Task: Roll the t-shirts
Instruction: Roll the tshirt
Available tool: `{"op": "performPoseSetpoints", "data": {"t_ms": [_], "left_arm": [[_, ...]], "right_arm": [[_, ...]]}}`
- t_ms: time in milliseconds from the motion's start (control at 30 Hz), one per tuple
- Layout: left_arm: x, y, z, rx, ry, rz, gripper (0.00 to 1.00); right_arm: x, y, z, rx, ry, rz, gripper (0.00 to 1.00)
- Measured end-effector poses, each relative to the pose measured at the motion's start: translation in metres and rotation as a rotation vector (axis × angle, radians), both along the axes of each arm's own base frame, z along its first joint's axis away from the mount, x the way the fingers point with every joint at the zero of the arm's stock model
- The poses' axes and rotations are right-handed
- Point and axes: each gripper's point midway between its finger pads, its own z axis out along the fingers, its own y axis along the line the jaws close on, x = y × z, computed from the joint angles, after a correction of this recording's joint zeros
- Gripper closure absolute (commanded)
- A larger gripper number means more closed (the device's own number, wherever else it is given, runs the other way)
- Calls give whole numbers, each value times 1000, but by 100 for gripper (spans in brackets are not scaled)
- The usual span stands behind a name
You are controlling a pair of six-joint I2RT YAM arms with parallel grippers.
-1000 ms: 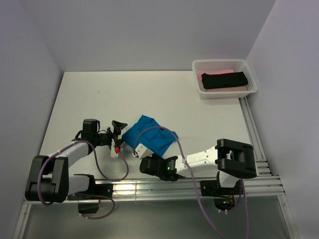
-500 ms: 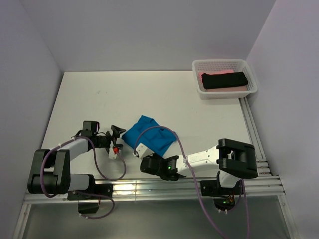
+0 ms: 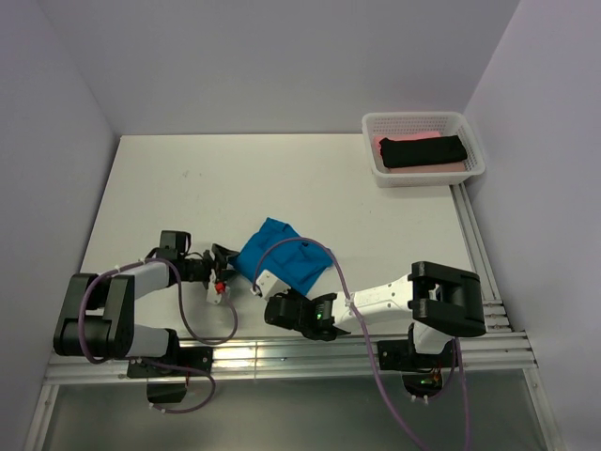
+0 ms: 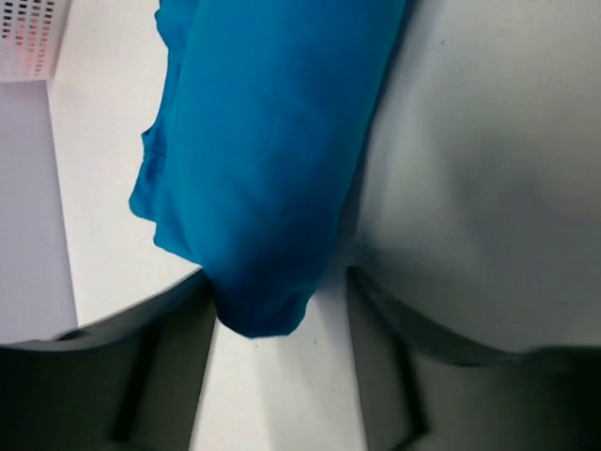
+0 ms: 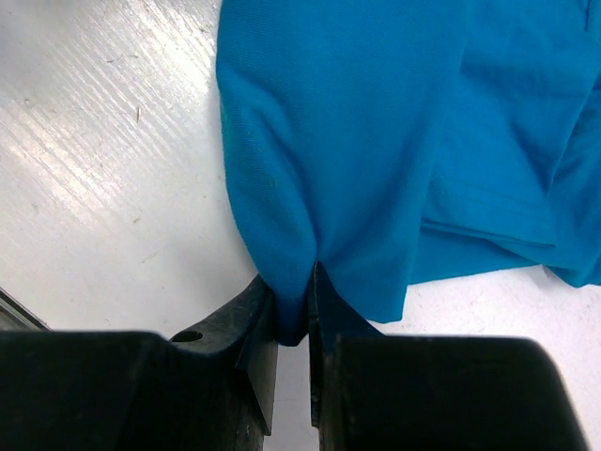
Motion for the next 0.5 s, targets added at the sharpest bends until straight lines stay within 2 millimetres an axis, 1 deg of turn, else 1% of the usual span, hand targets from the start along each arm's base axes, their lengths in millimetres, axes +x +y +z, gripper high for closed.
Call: {"op": "performPoseSetpoints", "data": {"t_ms": [67,100,167,200,267,300,367,433,467,500], "left_arm": [[-1,-1,-3,5,6,-4,51],[-2,-1,-4,7,9,-5,58],[-2,-1,-6,12,14,-7,64],[-2,-1,-7,16,16,-7,69],[-3,-1,-9,21,20,-9,74],[-3,-1,-10,23,21,-9,80],[-4,-1,-12,28,29,-8,86],[-5,0,-13,34,39,-7,97],[-6,0,-14,38,46,-6,100],[-7,1,-15,44,56,-6,100]], "right_arm": [[0,0,0,0,0,-1,100],[0,0,0,0,2,-1,100],[0,0,0,1,4,0,100],[0,0,0,1,4,1,100],[0,0,-1,2,7,1,100],[0,0,-1,2,8,2,100],[-1,1,-1,2,11,5,100],[-1,1,-1,2,16,9,100],[-2,2,-1,4,20,12,100],[-2,2,-1,5,23,14,100]]}}
